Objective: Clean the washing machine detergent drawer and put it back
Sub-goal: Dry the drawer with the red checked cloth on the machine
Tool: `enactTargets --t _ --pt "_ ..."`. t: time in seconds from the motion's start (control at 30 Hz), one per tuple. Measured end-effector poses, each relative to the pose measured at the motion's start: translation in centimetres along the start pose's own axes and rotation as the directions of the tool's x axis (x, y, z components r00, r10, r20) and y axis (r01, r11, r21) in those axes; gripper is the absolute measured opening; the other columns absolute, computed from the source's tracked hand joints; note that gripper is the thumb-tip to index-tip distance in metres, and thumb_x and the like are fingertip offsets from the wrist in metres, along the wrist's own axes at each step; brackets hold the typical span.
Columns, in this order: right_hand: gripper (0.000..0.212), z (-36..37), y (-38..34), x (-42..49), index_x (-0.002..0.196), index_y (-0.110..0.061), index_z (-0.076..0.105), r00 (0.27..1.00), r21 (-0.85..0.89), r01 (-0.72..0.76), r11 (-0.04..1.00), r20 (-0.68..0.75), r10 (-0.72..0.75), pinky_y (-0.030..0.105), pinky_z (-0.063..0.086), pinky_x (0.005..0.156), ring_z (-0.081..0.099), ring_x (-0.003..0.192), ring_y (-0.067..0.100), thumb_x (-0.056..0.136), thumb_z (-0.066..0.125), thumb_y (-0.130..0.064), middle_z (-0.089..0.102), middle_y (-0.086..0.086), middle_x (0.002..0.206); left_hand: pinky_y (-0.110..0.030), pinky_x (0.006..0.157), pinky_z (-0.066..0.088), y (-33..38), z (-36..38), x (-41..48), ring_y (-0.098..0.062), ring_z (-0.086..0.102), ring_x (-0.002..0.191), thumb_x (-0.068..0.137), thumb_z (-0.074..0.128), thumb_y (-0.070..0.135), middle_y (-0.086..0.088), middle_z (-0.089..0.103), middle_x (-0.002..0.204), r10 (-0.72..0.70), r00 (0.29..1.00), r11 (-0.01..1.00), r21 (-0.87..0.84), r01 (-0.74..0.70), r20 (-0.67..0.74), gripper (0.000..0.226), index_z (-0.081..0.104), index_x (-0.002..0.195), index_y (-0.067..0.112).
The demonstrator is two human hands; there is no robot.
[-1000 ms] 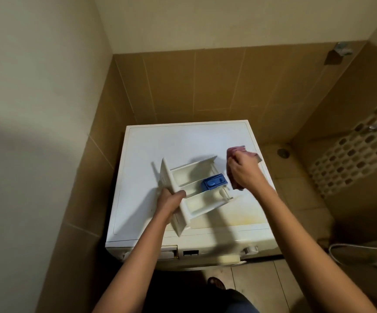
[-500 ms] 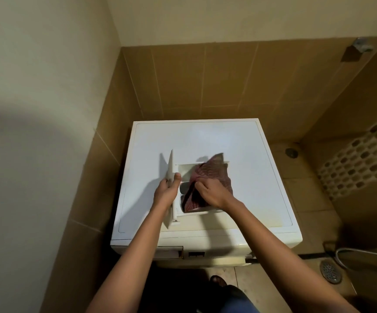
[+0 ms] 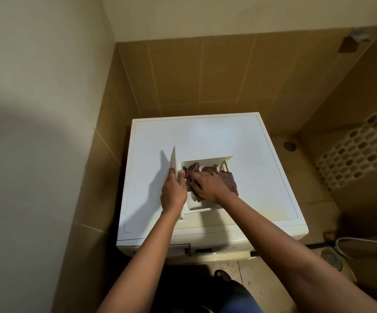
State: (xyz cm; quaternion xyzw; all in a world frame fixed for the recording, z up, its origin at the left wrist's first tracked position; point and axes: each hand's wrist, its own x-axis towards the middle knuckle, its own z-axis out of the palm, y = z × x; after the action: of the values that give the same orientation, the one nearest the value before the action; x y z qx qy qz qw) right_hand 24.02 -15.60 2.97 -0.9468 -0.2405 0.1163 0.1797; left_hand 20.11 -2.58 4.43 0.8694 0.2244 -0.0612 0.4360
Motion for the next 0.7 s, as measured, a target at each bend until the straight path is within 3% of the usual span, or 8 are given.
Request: enactTargets --t 0.1,0.23,0.33,0.43,0.6,0.7 --pt "0.025 -0.8 2.3 -0.8 0.11 -0.021 0.058 0.989 -0.017 -0.117 0.993 -0.092 0.115 0.036 0.04 0.08 0.06 0.101 0.03 0.096 0.043 -0.036 0.066 0.008 0.108 -0.048 0.105 0.038 0.1 0.0 -0.4 -0.031 0.041 0.135 0.102 0.028 0.048 -0.006 0.039 0.153 0.023 0.998 0.999 0.044 -0.02 -0.06 0.058 0.023 0.153 0.02" --pt "0.029 -0.9 2.6 -0.9 0.115 -0.022 0.059 0.962 -0.08 -0.26 0.962 -0.105 0.252 0.036 0.042 0.086 0.06 0.104 0.033 0.094 0.043 -0.035 0.066 0.009 0.112 -0.045 0.115 0.024 0.1 0.0 -0.6 -0.025 0.02 0.147 0.104 0.027 0.042 0.0 0.022 0.161 0.197 0.974 0.964 0.203 -0.171 -0.112 0.055 0.016 0.155 0.025" --pt "0.038 -0.3 0.0 0.6 0.13 -0.029 0.051 0.984 -0.035 -0.176 0.984 -0.01 0.175 0.036 0.036 0.082 0.06 0.104 0.034 0.093 0.043 -0.027 0.066 0.011 0.115 -0.045 0.119 0.013 0.0 0.4 -0.1 -0.021 0.009 0.15 0.105 0.025 0.039 0.003 0.019 0.161 0.221 0.972 0.943 0.273 -0.192 -0.081 0.055 0.015 0.156 0.02" --pt "0.037 0.4 -1.9 1.7 0.13 -0.021 0.047 0.993 -0.006 -0.093 0.996 0.073 0.094 0.04 0.036 0.087 0.06 0.105 0.031 0.094 0.045 -0.029 0.066 0.009 0.115 -0.048 0.119 0.008 -0.1 0.5 -0.1 -0.022 0.004 0.15 0.105 0.027 0.035 0.002 0.019 0.161 0.216 0.971 0.937 0.302 -0.177 -0.102 0.054 0.015 0.156 0.02" --pt "0.037 -0.6 1.6 -0.1 0.131 -0.025 0.05 0.995 -0.039 -0.104 0.994 -0.007 0.104 0.038 0.041 0.088 0.058 0.105 0.032 0.099 0.039 -0.038 0.065 0.011 0.113 -0.051 0.118 0.006 -0.1 0.3 -0.5 -0.024 0.003 0.15 0.105 0.025 0.038 0.004 0.016 0.162 0.19 0.971 0.944 0.3 -0.14 -0.145 0.051 0.014 0.155 0.03" --pt "0.031 -1.4 4.4 -1.2 0.12 -0.022 0.056 0.986 -0.008 -0.164 0.986 -0.008 0.164 0.034 0.037 0.091 0.057 0.11 0.03 0.099 0.04 -0.039 0.064 0.008 0.116 -0.052 0.117 0.006 0.2 0.4 -0.7 -0.026 0.004 0.15 0.105 0.027 0.037 0.004 0.018 0.161 0.198 0.968 0.937 0.322 -0.139 -0.157 0.051 0.015 0.154 0.033"
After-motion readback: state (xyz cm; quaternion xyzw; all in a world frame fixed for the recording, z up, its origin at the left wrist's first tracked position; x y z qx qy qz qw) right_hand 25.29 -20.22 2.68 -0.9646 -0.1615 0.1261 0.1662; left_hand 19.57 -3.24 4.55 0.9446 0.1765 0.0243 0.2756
